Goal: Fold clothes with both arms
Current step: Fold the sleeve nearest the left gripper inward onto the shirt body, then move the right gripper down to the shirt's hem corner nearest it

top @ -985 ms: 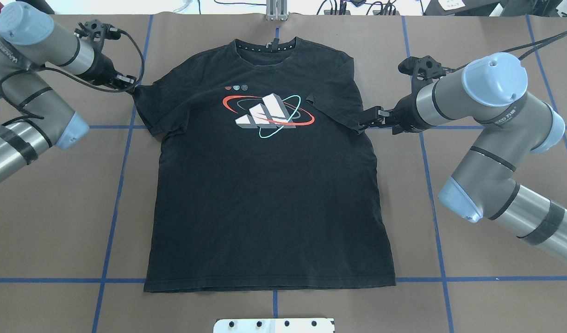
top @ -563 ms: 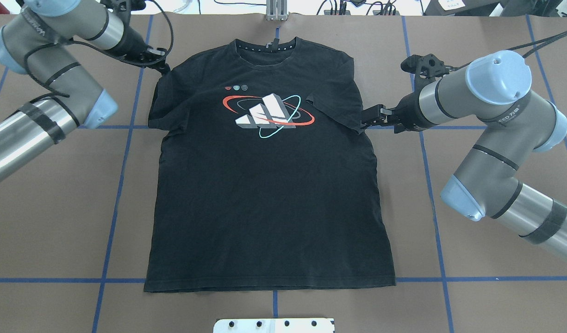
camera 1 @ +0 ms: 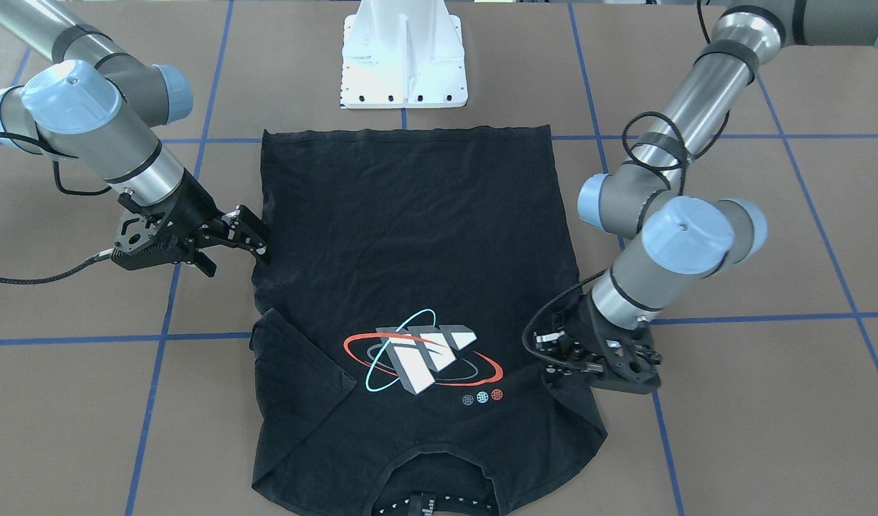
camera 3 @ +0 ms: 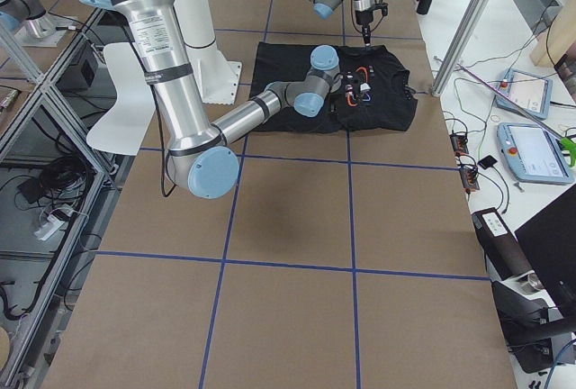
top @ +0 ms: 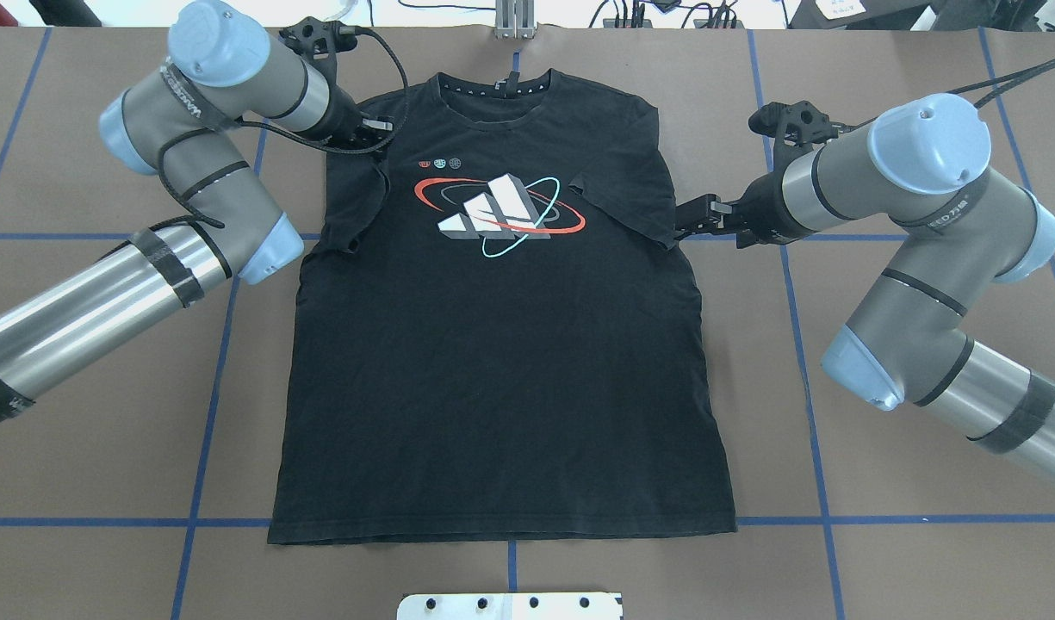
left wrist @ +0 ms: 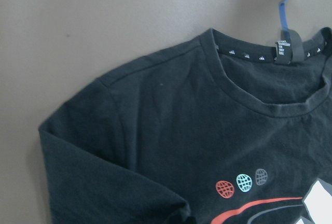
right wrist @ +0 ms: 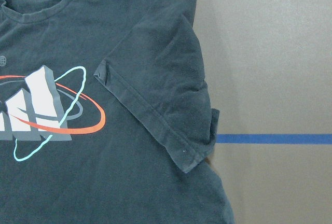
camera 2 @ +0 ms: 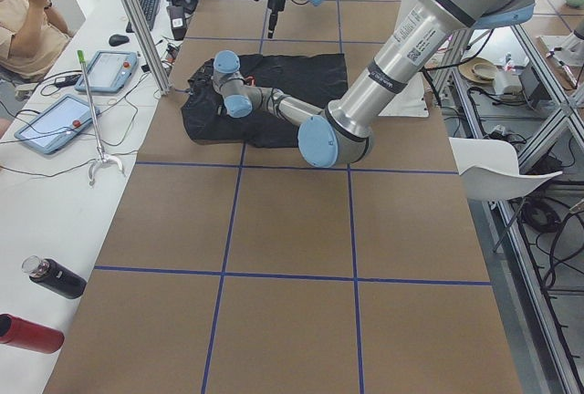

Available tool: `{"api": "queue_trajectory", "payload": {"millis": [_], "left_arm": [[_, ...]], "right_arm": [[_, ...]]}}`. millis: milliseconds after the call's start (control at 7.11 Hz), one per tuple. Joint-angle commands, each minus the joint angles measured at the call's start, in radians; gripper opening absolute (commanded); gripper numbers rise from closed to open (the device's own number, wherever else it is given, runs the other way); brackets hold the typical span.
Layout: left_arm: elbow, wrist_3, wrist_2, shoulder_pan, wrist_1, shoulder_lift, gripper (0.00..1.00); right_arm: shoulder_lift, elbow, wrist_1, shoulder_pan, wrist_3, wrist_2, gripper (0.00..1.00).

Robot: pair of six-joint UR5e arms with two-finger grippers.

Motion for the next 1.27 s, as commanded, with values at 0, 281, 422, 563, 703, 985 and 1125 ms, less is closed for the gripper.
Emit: {"api": "queue_trajectory", "payload": {"millis": [0,281,422,563,703,985,1125], "left_arm": [[-0.001,-0.005,0.026,0.019,-0.001,-0.003,0.00],[-0.031,-0.004,0.023,0.020,-0.001,0.007,0.99],[-0.118,-0.008,0.017,0.020,0.002,0.045,1.00],[-0.248,-0.008,0.014,0.023,0.017,0.130,1.00],[-0.385,-0.008,0.005,0.025,0.117,0.187,1.00],[-0.559,-0.008,-0.040,0.026,0.195,0.285,1.00],[-0.620,-0.008,-0.068,0.026,0.195,0.336,1.00]], "right_arm": [[0.000,-0.001,0.000,0.002,0.000,-0.002,1.00],[0.001,-0.001,-0.002,0.006,0.003,-0.003,1.00],[0.026,0.008,-0.062,0.005,0.020,-0.003,1.00],[0.040,0.043,-0.139,0.005,0.064,-0.005,1.00],[0.032,0.110,-0.199,-0.030,0.224,-0.008,1.00],[-0.036,0.207,-0.212,-0.204,0.621,-0.137,1.00],[-0.151,0.325,-0.215,-0.348,0.717,-0.304,0.99]]}}
